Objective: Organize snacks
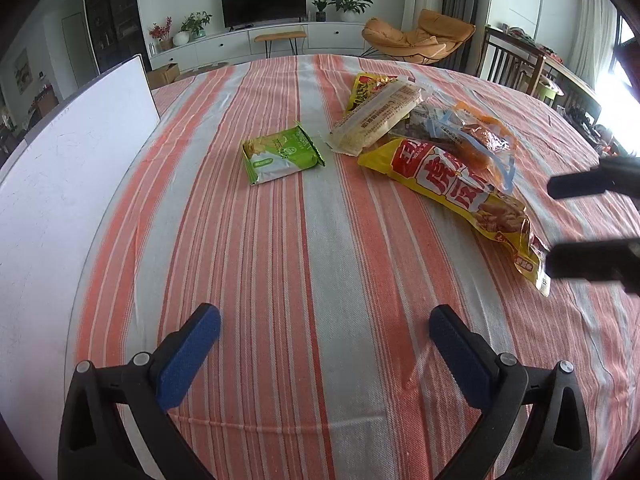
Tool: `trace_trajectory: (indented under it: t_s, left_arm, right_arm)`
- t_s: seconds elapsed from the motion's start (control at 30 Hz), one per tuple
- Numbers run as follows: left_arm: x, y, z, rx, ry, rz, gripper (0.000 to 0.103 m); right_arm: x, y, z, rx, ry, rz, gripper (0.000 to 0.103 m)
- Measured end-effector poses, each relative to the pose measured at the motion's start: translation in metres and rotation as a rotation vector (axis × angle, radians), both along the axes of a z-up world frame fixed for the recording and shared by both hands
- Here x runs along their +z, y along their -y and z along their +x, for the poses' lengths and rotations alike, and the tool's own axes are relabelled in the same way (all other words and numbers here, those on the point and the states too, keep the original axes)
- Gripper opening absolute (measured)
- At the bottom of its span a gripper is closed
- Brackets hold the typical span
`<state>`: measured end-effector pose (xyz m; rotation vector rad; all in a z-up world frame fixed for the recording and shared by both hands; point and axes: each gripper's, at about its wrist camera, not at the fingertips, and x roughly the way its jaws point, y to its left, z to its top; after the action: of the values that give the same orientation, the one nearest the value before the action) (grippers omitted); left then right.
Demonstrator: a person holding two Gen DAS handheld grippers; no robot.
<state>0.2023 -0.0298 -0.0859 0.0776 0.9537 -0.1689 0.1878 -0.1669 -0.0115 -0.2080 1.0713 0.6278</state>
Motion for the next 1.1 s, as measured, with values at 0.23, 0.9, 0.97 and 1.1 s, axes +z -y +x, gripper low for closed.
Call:
trace_trajectory:
  t_s: [0.23,0.9,0.97,1.1]
  left_arm:
    - [0.0,0.0,0.0,0.0,0.0,0.0,0.103]
    - [0.0,0.001,0.001,0.001,0.0,0.005,0.103]
    - [0.0,0.001,0.001,0.001,0.0,0.005,0.103]
    - [0.0,0.001,0.001,0.001,0.0,0.005,0.103]
  right_arm:
    - [-0.022,-0.035,0.027,-0.092,-0.004,-0.114,0.08]
    - [-0.029,0.05,-0.096,-0.345,0.176,-0.1,0.076]
    - [-0.03,0.045,-0.093,-0.342,0.179,-0.092,0.078]
    - [-0.03,0.035,-0.109,-0.315,0.178,-0.048,0.083]
